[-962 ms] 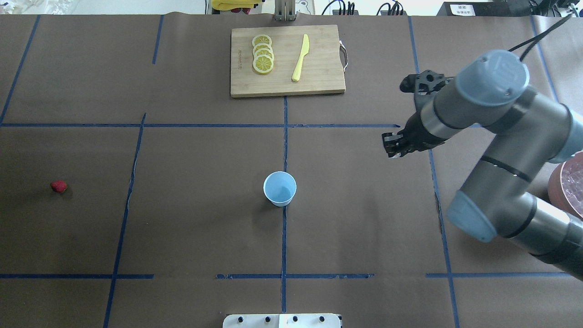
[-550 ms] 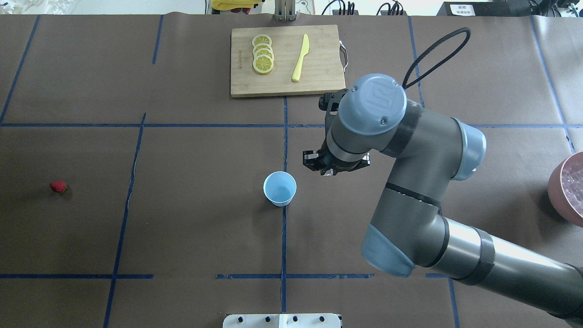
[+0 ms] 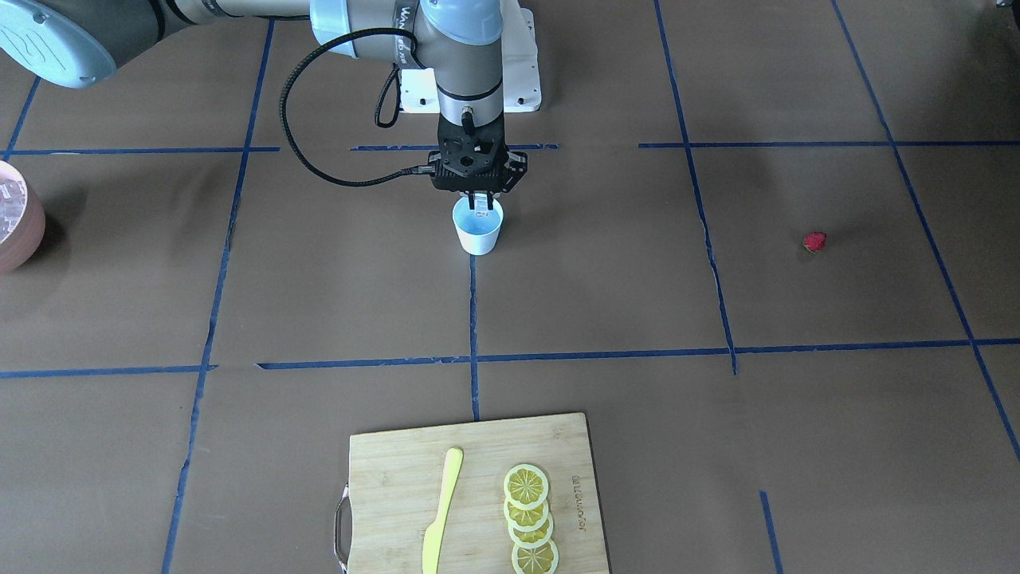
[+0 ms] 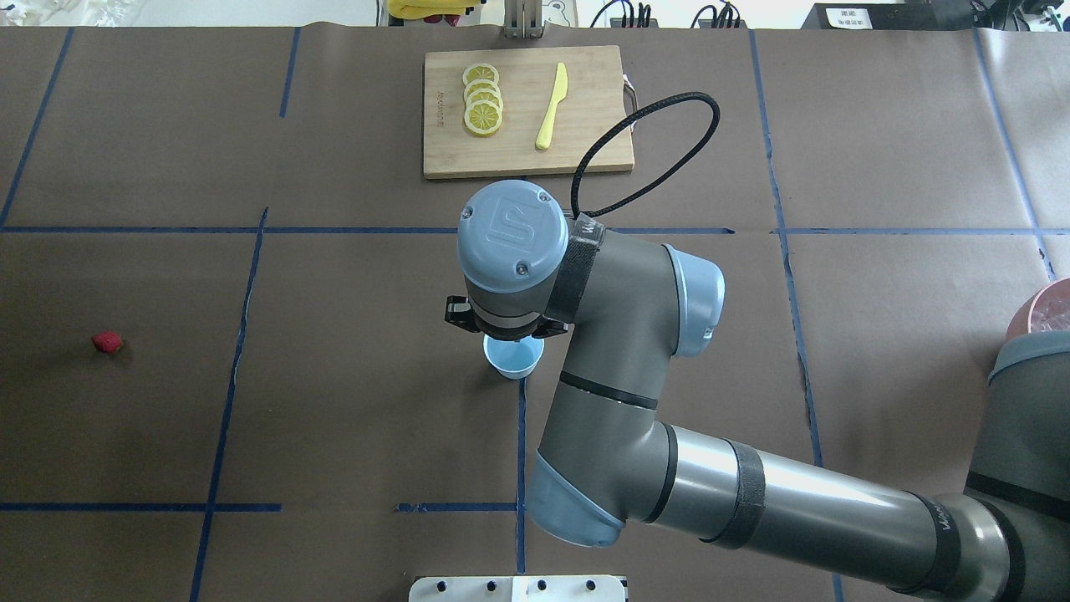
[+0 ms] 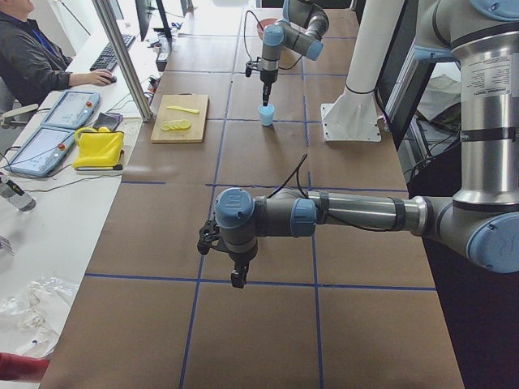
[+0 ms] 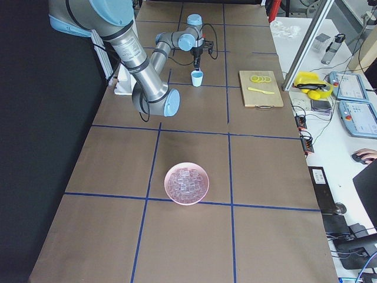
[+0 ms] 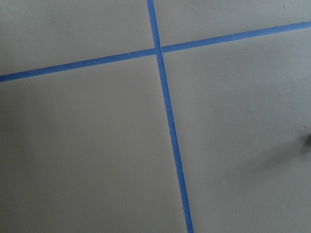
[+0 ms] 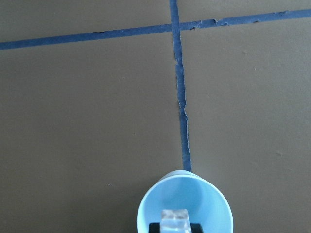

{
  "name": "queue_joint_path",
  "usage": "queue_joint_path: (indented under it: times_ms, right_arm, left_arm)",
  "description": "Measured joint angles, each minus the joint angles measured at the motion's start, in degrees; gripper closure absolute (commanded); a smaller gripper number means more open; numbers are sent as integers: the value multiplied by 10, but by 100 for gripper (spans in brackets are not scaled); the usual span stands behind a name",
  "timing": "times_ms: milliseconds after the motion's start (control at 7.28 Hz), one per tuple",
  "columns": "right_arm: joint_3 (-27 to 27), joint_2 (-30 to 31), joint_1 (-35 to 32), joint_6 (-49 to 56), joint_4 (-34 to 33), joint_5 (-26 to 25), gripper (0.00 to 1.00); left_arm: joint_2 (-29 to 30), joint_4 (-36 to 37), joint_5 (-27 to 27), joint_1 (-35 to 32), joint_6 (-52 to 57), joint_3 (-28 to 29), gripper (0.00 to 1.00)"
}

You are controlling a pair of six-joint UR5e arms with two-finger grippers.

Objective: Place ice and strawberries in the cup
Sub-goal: 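Open the right gripper to drop the ice cube into the cup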

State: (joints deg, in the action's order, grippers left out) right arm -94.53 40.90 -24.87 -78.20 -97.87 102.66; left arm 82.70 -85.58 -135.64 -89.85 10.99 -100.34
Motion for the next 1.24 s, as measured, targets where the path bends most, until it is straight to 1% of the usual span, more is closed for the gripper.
queue_joint_path:
  times_ms: [137,962,1100,1237]
  right_arm:
    - [2,2,1,-1,0,-2,1]
    - [-3,9,3,-7,0,-7,0]
    - [-9,17,0,-3,1,-3,0]
    - [-26,38,-12,17,1,8,0]
  left_arm:
    - [0,0,0,2,0,1,0]
    - [0,0,0,10,0,1,0]
    - [0,0,-1,12,0,1,0]
    - [0,0,-1,14,0,1,0]
